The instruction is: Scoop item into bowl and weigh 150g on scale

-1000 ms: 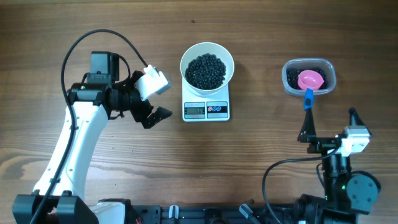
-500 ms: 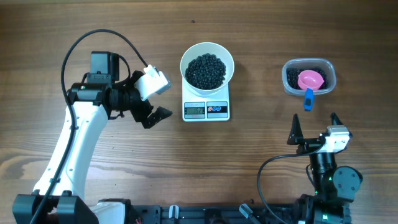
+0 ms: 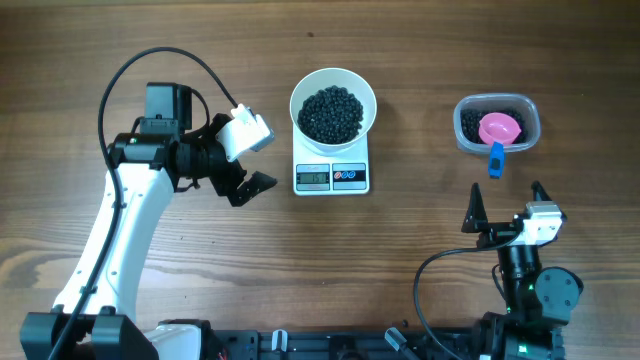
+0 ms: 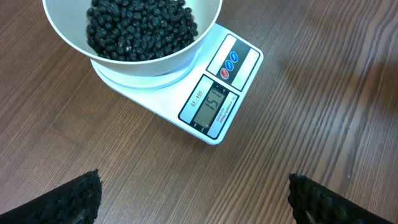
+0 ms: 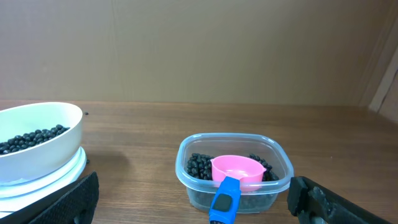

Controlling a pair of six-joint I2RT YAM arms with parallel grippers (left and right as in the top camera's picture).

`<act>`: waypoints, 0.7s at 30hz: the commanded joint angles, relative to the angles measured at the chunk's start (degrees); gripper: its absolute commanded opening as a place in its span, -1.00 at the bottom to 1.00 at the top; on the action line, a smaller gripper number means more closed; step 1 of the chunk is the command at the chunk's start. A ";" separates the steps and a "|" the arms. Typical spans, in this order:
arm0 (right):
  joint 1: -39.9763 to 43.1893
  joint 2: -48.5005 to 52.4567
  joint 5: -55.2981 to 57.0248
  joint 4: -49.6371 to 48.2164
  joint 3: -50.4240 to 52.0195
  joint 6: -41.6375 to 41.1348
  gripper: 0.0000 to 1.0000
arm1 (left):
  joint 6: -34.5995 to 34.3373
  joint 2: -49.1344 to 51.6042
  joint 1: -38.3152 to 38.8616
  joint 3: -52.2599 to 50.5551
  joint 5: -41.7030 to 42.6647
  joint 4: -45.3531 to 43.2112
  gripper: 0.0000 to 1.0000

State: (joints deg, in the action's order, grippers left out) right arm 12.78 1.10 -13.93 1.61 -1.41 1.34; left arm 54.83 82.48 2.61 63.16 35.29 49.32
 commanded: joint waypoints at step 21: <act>-0.28 -0.90 -0.98 -0.33 0.00 -0.94 0.99 | -38.03 -56.96 -0.28 -44.72 -15.34 -43.06 1.00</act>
State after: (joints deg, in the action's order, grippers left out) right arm 12.78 0.78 -14.13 1.54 -1.41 1.34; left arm 31.48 34.33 2.55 29.89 28.45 17.43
